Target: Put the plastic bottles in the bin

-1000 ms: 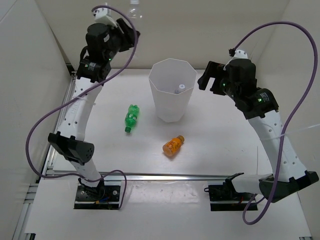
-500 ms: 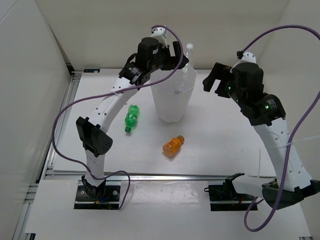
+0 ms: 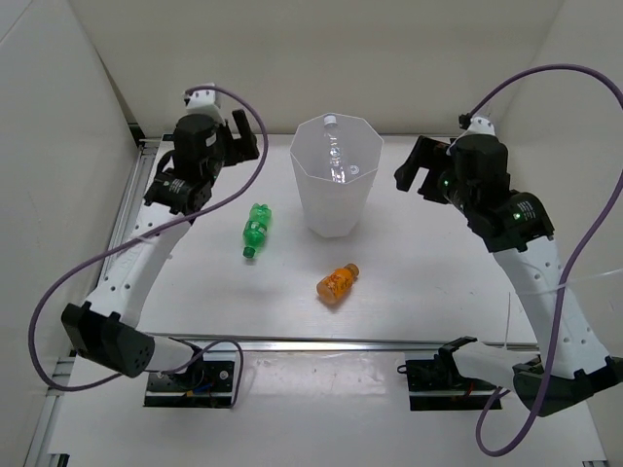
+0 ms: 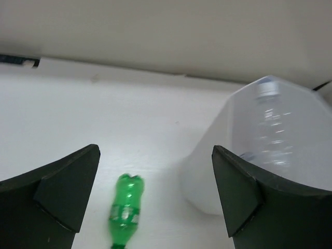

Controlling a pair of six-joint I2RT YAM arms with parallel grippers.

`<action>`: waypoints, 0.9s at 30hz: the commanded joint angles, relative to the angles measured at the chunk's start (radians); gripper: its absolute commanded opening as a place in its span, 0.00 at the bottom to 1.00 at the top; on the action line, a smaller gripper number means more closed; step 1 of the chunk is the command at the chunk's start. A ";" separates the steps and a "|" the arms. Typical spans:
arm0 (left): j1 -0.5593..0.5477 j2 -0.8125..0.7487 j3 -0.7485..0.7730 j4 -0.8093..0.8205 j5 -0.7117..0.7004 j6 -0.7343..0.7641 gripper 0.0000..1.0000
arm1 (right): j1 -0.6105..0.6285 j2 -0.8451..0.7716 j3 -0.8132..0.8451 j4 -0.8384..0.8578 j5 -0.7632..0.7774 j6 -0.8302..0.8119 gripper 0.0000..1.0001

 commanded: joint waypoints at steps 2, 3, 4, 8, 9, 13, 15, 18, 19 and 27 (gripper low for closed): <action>0.059 0.069 -0.195 -0.016 0.018 0.009 1.00 | -0.007 0.027 0.013 0.013 -0.048 -0.009 1.00; 0.082 0.069 -0.218 -0.016 0.048 -0.008 1.00 | -0.007 0.027 0.013 0.013 -0.057 -0.018 1.00; 0.082 0.086 -0.259 -0.001 0.061 -0.020 1.00 | -0.007 0.036 0.013 0.013 -0.066 -0.018 1.00; 0.093 0.170 -0.332 0.032 0.084 0.004 1.00 | -0.007 0.037 -0.015 0.034 -0.091 -0.009 1.00; 0.093 0.187 -0.342 0.032 0.095 0.004 1.00 | -0.007 0.037 -0.024 0.034 -0.100 -0.009 1.00; 0.093 0.245 -0.375 0.032 0.095 0.013 1.00 | -0.007 0.024 -0.044 0.044 -0.111 -0.009 1.00; 0.093 0.274 -0.385 0.041 0.095 0.013 1.00 | -0.007 0.012 -0.056 0.044 -0.111 -0.009 1.00; 0.093 0.305 -0.385 0.041 0.118 0.022 1.00 | -0.007 -0.019 -0.091 0.044 -0.100 -0.009 1.00; 0.093 0.305 -0.385 0.041 0.130 0.022 1.00 | -0.018 -0.034 -0.105 0.044 -0.100 -0.009 1.00; 0.093 0.409 -0.367 0.050 0.208 -0.028 1.00 | -0.061 -0.101 -0.151 0.002 -0.100 -0.009 1.00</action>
